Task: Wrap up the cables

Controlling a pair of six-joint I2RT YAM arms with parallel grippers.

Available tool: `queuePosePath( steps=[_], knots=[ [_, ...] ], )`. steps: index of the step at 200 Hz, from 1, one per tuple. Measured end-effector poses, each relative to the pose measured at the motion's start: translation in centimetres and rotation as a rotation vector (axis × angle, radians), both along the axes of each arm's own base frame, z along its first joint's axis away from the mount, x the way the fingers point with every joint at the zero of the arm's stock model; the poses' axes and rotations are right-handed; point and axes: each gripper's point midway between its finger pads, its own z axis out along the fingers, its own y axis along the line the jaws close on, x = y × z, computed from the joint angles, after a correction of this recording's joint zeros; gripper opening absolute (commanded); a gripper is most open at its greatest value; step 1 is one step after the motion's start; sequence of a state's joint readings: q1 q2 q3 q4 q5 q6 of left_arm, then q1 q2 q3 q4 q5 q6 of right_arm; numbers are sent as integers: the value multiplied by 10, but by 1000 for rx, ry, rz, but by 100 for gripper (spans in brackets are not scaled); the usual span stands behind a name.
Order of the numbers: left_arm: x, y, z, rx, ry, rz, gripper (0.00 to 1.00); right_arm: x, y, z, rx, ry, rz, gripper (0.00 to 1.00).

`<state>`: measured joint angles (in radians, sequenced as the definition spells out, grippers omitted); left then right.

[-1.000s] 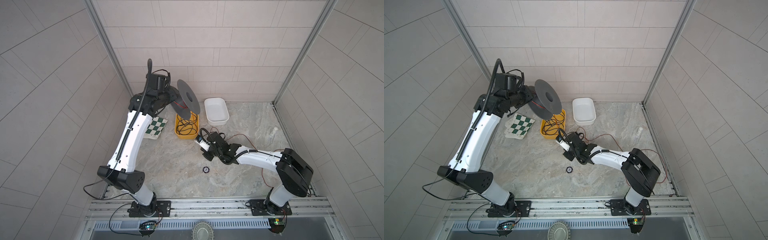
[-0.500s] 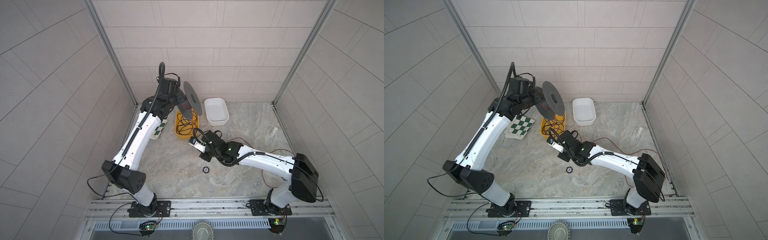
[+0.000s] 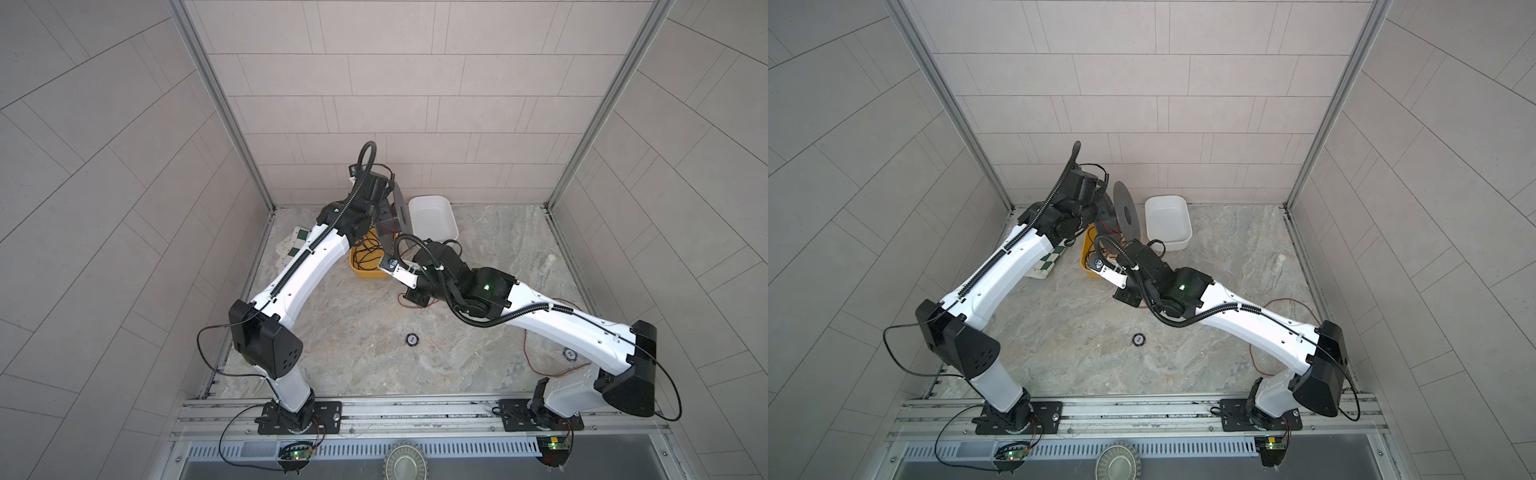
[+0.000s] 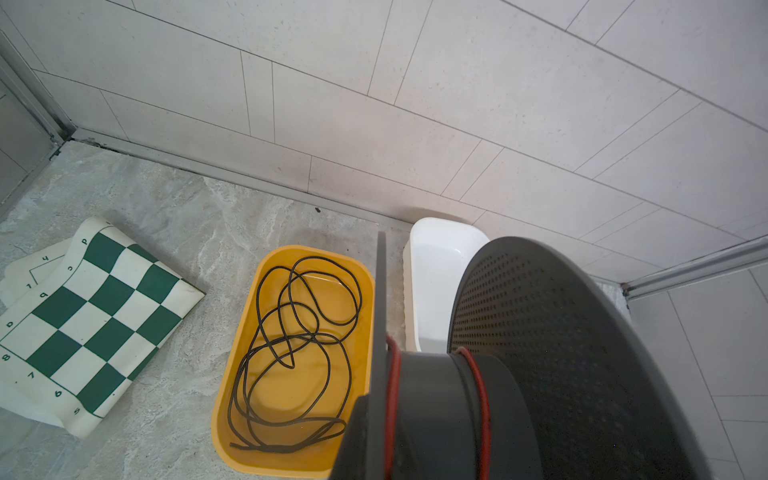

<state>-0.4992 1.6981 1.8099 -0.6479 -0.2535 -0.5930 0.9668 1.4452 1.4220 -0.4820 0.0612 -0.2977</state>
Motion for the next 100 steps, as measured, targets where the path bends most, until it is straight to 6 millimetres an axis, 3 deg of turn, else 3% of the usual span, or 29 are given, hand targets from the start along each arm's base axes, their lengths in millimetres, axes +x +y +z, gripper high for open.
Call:
queuePosePath(
  steps=[47, 100],
  knots=[
    [-4, -8, -12, 52, 20, -58, 0, 16, -14, 23, -9, -62, -66, 0],
    [-16, -9, -39, 129, 85, -141, 0, 53, -42, 51, 24, -94, -173, 0]
  ],
)
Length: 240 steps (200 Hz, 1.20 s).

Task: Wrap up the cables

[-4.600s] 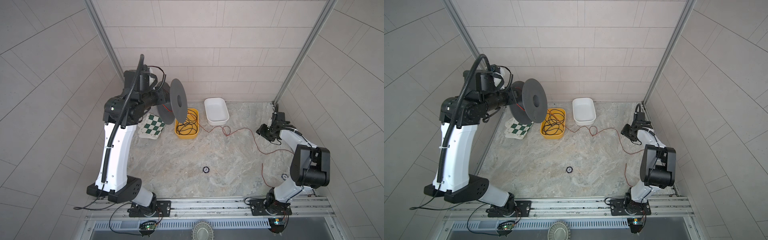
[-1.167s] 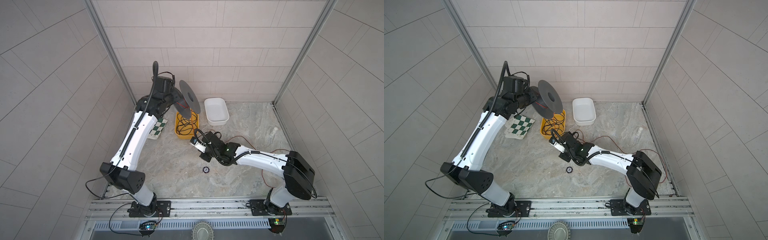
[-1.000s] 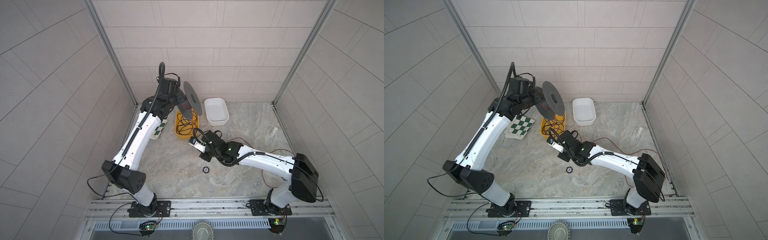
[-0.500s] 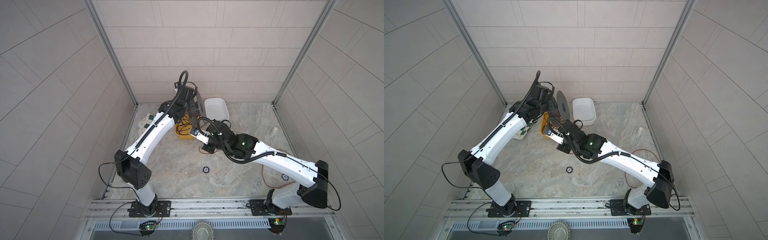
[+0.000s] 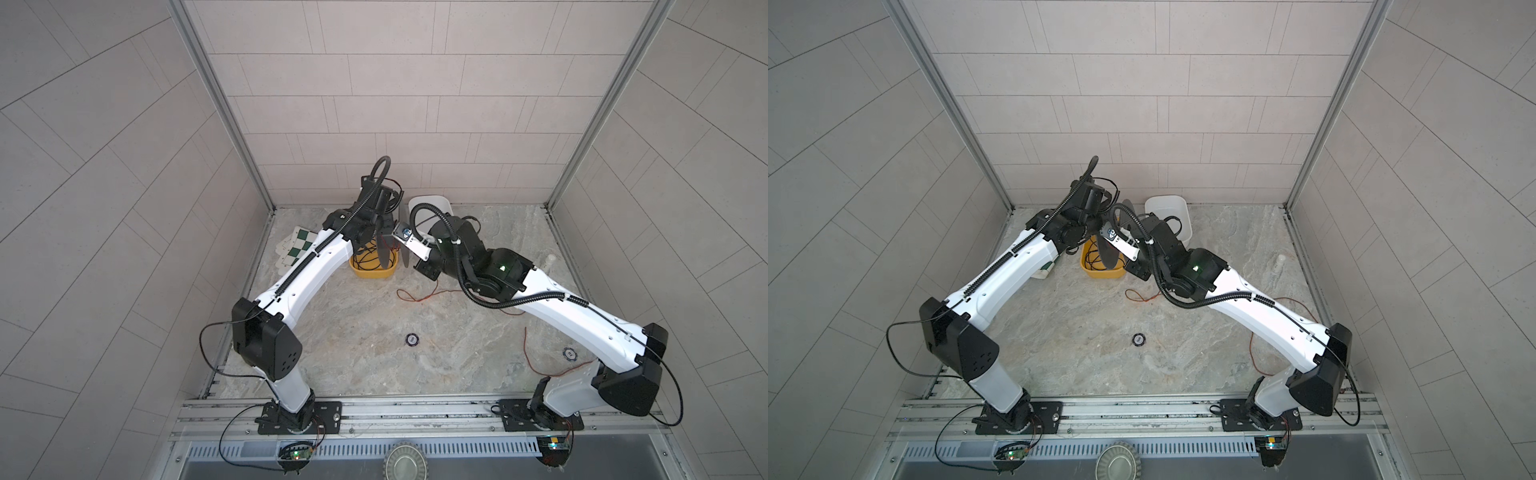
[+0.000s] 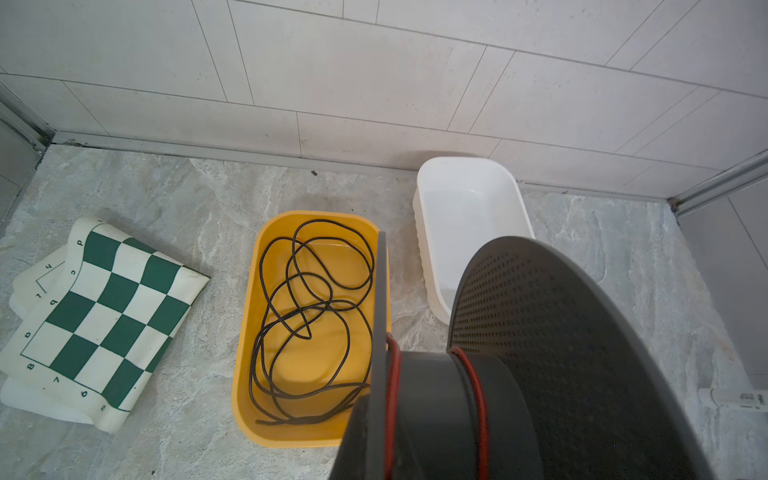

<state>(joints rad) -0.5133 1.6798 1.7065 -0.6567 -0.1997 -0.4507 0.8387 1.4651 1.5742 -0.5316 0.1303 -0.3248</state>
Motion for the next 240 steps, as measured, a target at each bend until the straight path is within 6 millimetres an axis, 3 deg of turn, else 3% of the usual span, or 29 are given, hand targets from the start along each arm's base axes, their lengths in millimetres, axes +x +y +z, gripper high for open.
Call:
queuePosePath(
  steps=[72, 126, 148, 190, 240],
  knots=[
    [-19, -11, -8, 64, 47, -154, 0, 41, -16, 4, 22, 39, -61, 0],
    [-39, -18, -8, 93, 93, -288, 0, 89, -29, -5, 39, 105, -122, 0],
    [-49, -20, -2, 96, 113, -342, 0, 104, -36, -20, 49, 157, -141, 0],
    [-58, -21, 28, 36, 103, -390, 0, 119, -52, -56, 97, 277, -165, 0],
    [-62, -7, 65, -98, 89, -375, 0, 116, -41, -102, 229, 405, -105, 17]
  ],
)
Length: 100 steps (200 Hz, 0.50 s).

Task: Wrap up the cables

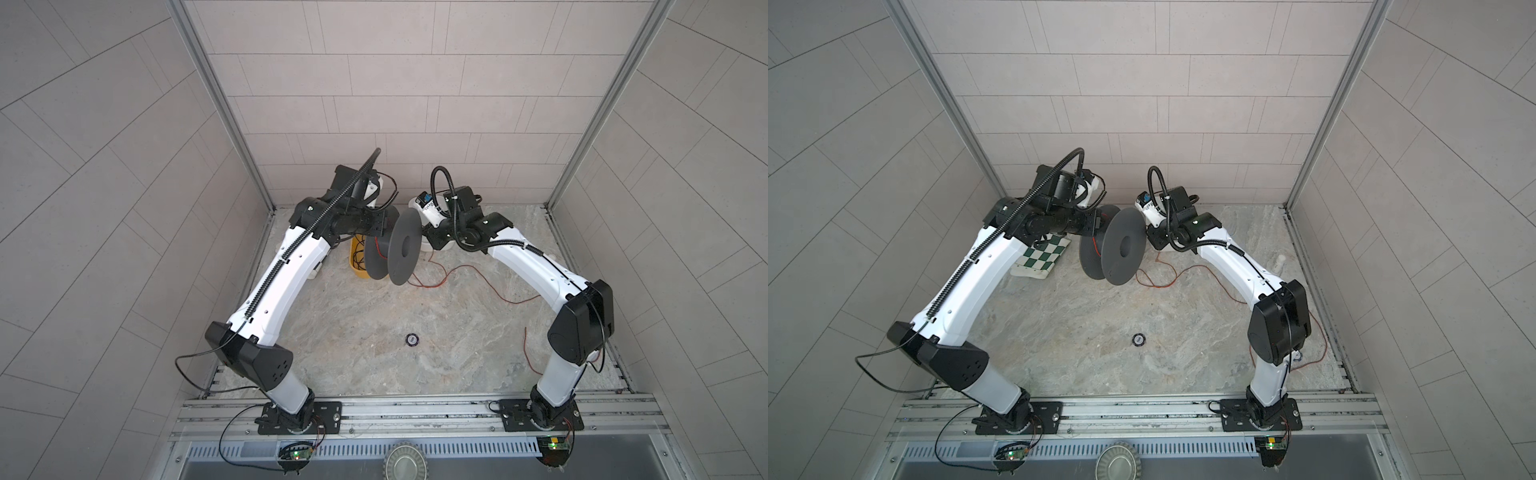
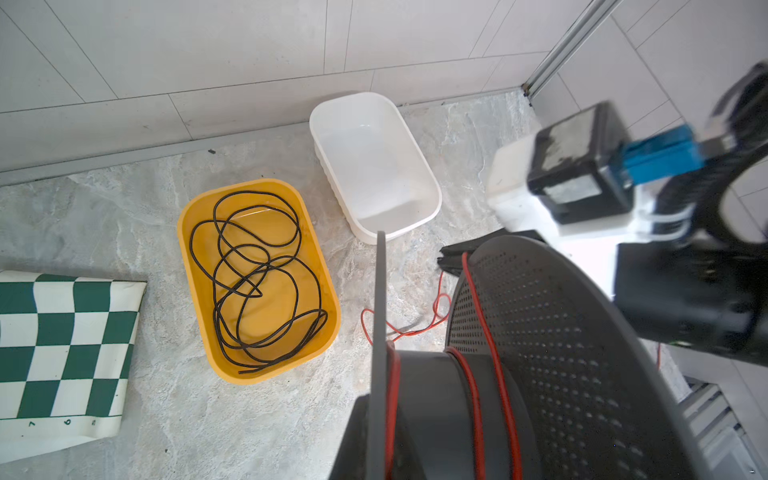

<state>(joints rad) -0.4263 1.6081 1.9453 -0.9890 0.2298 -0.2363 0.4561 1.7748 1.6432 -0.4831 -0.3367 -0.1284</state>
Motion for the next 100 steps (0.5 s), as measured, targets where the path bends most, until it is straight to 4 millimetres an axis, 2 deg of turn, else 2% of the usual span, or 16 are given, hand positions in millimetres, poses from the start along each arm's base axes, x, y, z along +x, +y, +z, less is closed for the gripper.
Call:
queuePosePath(
  steps=[52, 75, 88, 92, 100],
  knots=[
    [-10, 10, 43, -109, -8, 23, 0, -4, -10, -50, 162, 130, -19, 50],
    [-13, 13, 55, -130, -20, 32, 0, -9, -5, -55, 213, 139, -3, 68],
    [-14, 13, 57, -140, -16, 36, 0, -14, -5, -55, 237, 132, 0, 75],
    [-14, 13, 57, -143, -14, 38, 0, -16, -5, -54, 248, 135, -5, 80],
    [-14, 14, 56, -149, -6, 43, 0, -19, -6, -53, 261, 126, -1, 82]
  ],
)
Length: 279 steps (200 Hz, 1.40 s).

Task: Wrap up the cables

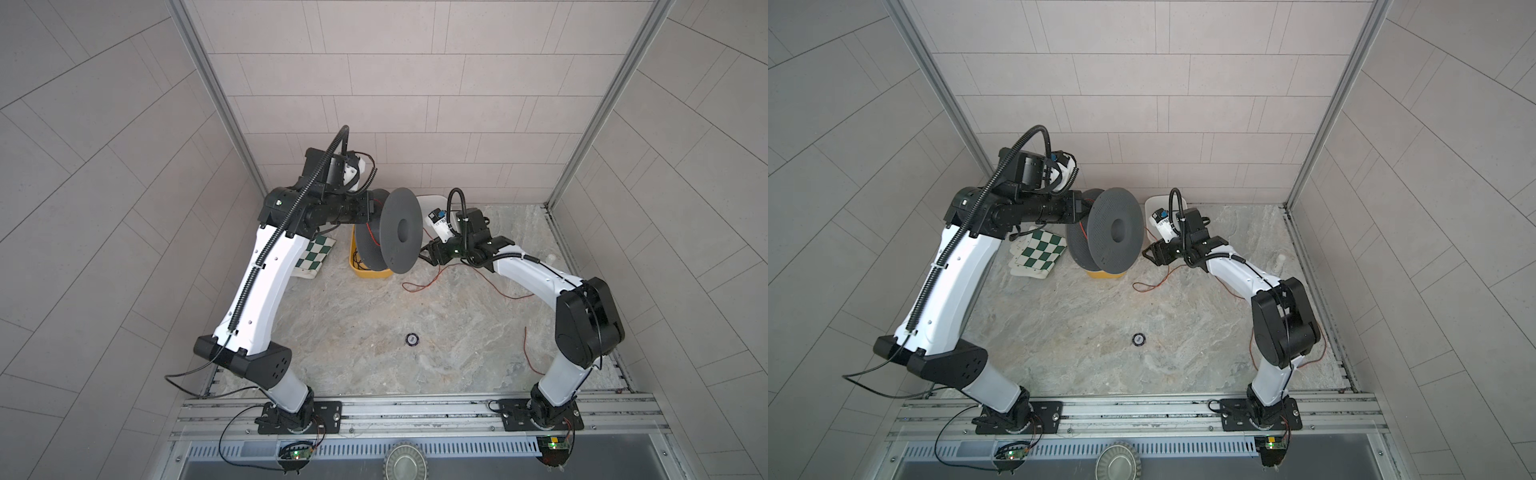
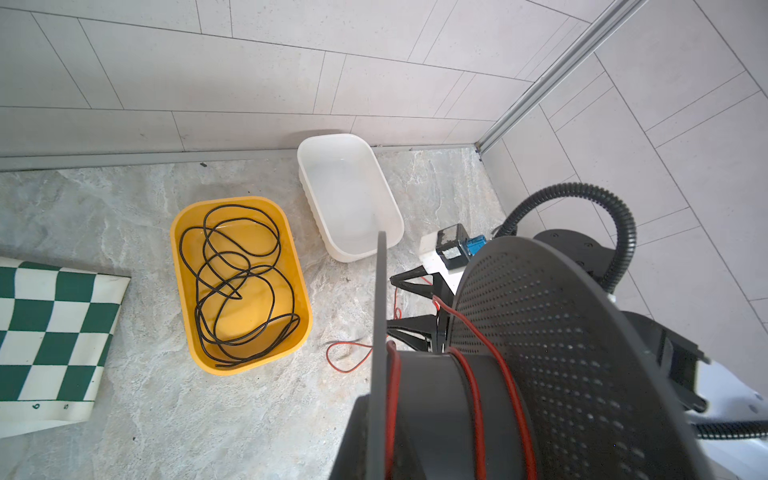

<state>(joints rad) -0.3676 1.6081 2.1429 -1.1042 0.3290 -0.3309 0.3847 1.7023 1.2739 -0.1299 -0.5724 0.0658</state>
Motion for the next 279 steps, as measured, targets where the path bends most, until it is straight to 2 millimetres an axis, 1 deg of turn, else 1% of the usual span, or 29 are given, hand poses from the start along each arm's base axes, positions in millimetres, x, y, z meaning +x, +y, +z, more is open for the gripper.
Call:
queuePosePath(
  steps=[14, 27, 45, 70, 110, 119, 134, 143, 156, 188, 207, 237, 248, 268, 279],
  knots=[
    [0, 2, -1, -10, 17, 11, 0, -5, -2, 5, 29, -18, -3, 84],
    [0, 4, -1, -22, 26, 22, 0, -9, -5, 9, 50, -45, -10, 88],
    [1, 8, 3, -44, 27, 38, 0, -16, -9, 9, 70, -71, -21, 89],
    [3, 13, 9, -72, 29, 58, 0, -22, -12, 2, 84, -83, -27, 86],
    [4, 16, 10, -97, 45, 77, 0, -32, -15, -20, 101, -63, -35, 81],
    [4, 17, 10, -104, 47, 79, 0, -32, -15, -21, 106, -64, -36, 80],
    [3, 16, 11, -115, 53, 78, 0, -29, -13, -18, 123, -78, -37, 78],
    [3, 16, 11, -121, 56, 79, 0, -26, -12, -15, 134, -93, -38, 75],
    [3, 16, 11, -127, 60, 81, 0, -21, -9, -17, 147, -96, -40, 71],
    [3, 15, 12, -137, 65, 80, 0, -13, -4, -38, 156, -59, -41, 62],
    [3, 16, 12, -146, 68, 83, 0, -10, -1, -47, 168, -39, -41, 55],
    [4, 18, 13, -156, 74, 95, 0, -8, 2, -50, 196, -23, -38, 33],
    [4, 18, 13, -158, 74, 97, 0, -8, 4, -50, 208, -21, -36, 26],
    [6, 20, 14, -162, 71, 106, 0, -8, 5, -47, 223, -22, -35, 9],
    [7, 21, 15, -168, 68, 114, 0, -8, 5, -47, 222, -24, -33, 3]
  ],
)
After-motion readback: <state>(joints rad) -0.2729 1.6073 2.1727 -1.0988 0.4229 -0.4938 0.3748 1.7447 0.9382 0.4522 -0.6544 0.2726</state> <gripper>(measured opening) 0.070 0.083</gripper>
